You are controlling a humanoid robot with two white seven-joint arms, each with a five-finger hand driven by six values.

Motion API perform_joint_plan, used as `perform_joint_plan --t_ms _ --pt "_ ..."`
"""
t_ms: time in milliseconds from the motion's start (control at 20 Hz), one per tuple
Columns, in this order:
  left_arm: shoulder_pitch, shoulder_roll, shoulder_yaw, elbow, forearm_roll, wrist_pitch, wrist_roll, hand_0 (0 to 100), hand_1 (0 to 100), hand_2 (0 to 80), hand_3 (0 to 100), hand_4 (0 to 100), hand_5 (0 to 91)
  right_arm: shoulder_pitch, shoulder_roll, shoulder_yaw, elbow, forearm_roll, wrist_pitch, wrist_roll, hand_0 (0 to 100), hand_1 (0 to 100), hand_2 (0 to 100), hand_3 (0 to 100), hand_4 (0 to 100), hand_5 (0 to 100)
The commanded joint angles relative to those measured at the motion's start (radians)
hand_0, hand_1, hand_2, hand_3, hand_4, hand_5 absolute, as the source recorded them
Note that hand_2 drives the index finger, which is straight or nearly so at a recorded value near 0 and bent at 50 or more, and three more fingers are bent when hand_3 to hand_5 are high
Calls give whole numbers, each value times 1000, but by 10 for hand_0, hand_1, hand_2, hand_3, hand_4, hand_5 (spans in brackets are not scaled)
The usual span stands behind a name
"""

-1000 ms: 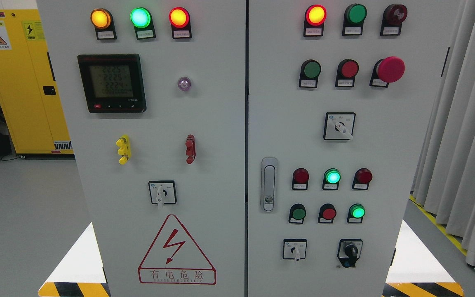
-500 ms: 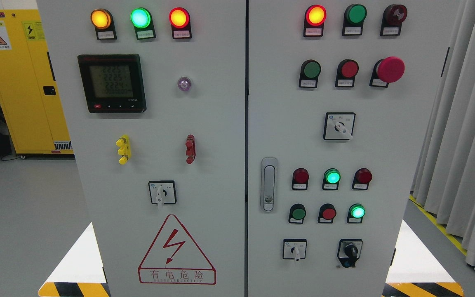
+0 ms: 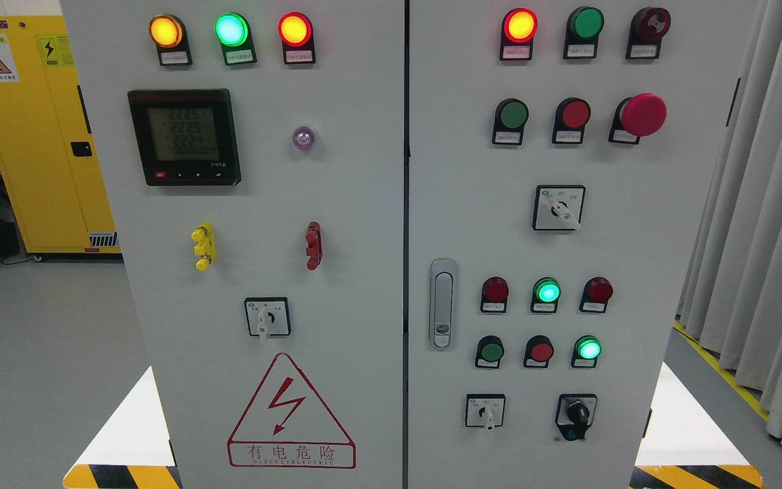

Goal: Turn on light switch 1

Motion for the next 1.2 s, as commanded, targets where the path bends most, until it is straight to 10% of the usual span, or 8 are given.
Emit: perform_joint_plan --t_ms 0,450,1150 --pt "26 37 13 -591 -15 18 6 365 453 207 349 459 333 0 0 0 0 0 0 -3 0 500 40 0 0 0" --pt "-45 22 -9 -714 -11 78 66 210 631 450 664 764 750 0 0 0 0 0 0 -3 0 500 40 0 0 0" --pt "-169 -6 -102 -801 -8 193 129 183 594 593 807 834 817 0 0 0 0 0 0 -3 0 500 40 0 0 0"
